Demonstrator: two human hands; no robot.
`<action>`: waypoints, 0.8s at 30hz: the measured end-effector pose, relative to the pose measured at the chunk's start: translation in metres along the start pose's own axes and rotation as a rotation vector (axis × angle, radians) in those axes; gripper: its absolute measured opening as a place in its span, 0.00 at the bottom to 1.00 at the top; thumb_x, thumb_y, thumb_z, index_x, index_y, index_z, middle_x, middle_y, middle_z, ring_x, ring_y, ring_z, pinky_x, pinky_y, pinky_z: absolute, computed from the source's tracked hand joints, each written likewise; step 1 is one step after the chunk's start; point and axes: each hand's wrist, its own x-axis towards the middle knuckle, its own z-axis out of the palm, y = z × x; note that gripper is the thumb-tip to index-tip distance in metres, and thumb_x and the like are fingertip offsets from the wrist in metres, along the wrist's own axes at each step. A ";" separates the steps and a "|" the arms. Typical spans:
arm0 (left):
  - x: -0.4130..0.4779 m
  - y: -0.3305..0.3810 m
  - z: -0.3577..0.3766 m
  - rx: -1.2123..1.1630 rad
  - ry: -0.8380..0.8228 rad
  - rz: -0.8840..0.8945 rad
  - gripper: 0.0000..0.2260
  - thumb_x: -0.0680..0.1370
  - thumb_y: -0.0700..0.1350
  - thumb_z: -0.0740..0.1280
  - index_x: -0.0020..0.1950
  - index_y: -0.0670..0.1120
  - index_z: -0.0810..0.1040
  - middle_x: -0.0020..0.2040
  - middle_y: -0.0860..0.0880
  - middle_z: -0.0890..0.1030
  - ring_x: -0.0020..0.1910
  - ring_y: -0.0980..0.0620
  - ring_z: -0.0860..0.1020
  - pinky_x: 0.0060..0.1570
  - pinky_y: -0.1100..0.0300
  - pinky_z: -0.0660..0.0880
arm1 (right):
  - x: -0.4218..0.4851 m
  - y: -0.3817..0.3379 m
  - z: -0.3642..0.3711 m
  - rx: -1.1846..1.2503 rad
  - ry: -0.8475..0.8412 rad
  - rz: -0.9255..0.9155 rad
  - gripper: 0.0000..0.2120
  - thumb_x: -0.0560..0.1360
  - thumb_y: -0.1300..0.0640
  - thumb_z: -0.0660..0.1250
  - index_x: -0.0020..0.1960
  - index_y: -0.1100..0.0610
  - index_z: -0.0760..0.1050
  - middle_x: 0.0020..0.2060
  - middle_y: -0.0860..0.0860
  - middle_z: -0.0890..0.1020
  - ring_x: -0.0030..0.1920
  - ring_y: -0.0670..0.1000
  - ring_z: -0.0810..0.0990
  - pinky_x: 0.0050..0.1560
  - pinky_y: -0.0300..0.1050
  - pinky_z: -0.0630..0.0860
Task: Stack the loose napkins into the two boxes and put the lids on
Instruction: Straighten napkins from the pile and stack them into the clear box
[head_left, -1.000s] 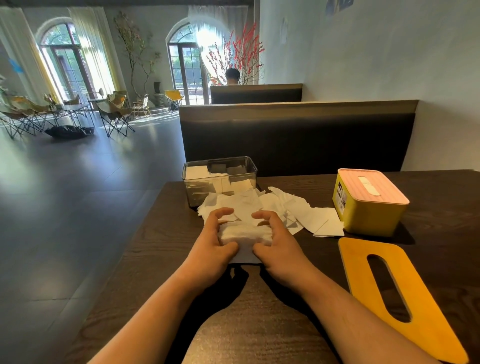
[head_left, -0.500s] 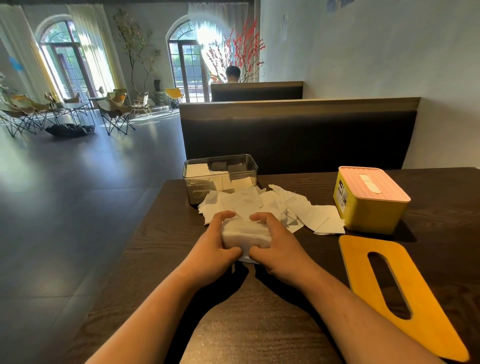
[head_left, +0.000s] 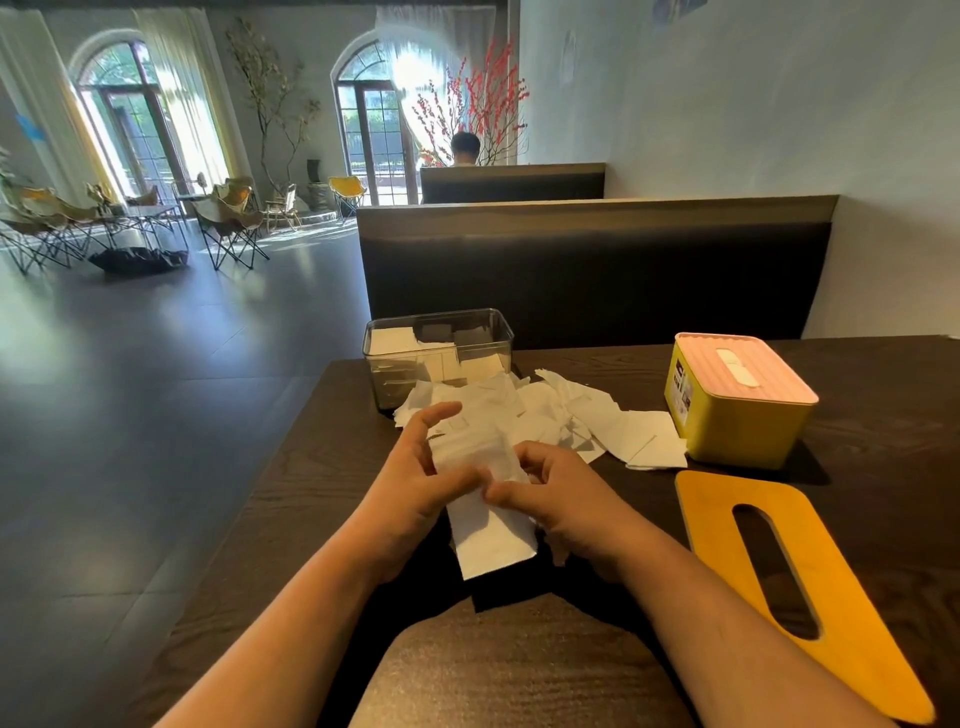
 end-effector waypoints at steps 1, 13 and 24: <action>0.000 -0.001 0.000 0.015 -0.010 -0.011 0.36 0.69 0.47 0.83 0.70 0.70 0.70 0.71 0.49 0.75 0.67 0.42 0.80 0.66 0.40 0.78 | 0.001 0.000 0.001 0.052 0.029 -0.009 0.13 0.77 0.57 0.75 0.61 0.52 0.81 0.51 0.50 0.88 0.51 0.50 0.87 0.54 0.48 0.84; -0.003 0.003 -0.004 0.345 0.044 0.094 0.30 0.76 0.41 0.77 0.69 0.67 0.70 0.63 0.50 0.82 0.58 0.51 0.85 0.59 0.50 0.83 | 0.013 0.012 -0.004 0.288 0.230 -0.057 0.22 0.75 0.65 0.75 0.64 0.49 0.75 0.58 0.56 0.84 0.52 0.54 0.87 0.49 0.50 0.86; -0.005 -0.005 0.015 0.234 0.062 0.104 0.35 0.79 0.29 0.66 0.74 0.64 0.65 0.67 0.47 0.76 0.58 0.51 0.85 0.53 0.58 0.83 | 0.016 0.023 0.012 -0.116 0.147 -0.108 0.33 0.75 0.61 0.71 0.70 0.33 0.66 0.63 0.42 0.74 0.59 0.45 0.80 0.55 0.42 0.81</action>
